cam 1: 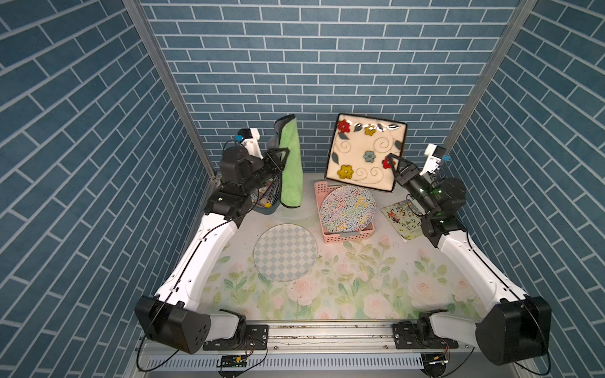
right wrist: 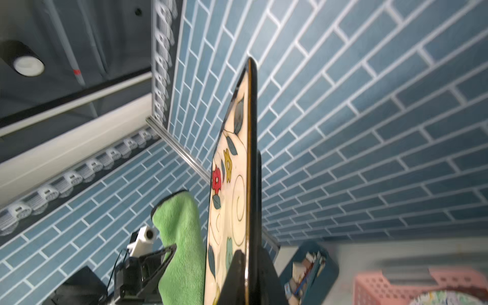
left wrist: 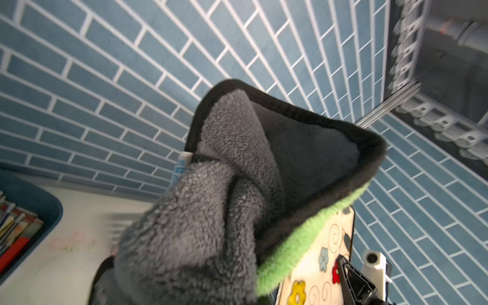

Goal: Wipe the wet plate dry
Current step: Wipe the plate with towel.

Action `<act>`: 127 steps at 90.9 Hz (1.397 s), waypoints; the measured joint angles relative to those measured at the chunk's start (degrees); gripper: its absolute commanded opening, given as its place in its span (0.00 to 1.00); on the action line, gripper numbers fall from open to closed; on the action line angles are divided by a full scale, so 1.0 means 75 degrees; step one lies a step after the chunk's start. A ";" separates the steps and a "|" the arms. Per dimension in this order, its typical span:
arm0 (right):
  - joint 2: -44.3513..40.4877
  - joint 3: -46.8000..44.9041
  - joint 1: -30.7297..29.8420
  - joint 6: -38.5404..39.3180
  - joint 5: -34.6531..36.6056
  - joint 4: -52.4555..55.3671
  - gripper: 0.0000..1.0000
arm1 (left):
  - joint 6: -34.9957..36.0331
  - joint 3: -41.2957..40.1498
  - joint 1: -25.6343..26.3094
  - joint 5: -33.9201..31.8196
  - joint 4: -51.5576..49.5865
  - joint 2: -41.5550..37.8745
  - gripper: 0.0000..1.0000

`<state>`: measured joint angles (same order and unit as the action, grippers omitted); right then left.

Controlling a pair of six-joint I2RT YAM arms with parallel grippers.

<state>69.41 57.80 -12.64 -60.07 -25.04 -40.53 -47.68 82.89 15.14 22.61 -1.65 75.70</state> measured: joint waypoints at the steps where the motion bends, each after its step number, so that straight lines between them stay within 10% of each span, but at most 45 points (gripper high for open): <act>1: -0.0035 -0.0006 0.0006 -0.0050 0.0006 -0.0111 0.00 | -0.0076 -0.0003 -0.0035 0.0073 0.0079 -0.0032 0.00; 51: 0.1166 0.0367 -0.1486 -0.1816 -0.1262 -0.2999 0.00 | -0.3835 -0.0125 0.0603 0.2588 0.4672 0.0761 0.00; 99: 0.2623 0.3290 -0.1434 -0.3238 -0.1612 -0.4599 0.00 | -0.4931 -0.0006 0.2541 0.2025 0.6831 0.1000 0.00; 127: 0.2363 0.1183 -0.1588 -0.4220 -0.0571 -0.5907 0.00 | -0.5117 0.0790 0.2031 0.1856 0.6811 0.1282 0.00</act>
<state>87.13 66.67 -24.56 -91.72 -29.32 -84.84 -86.06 88.82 30.37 36.53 49.43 85.32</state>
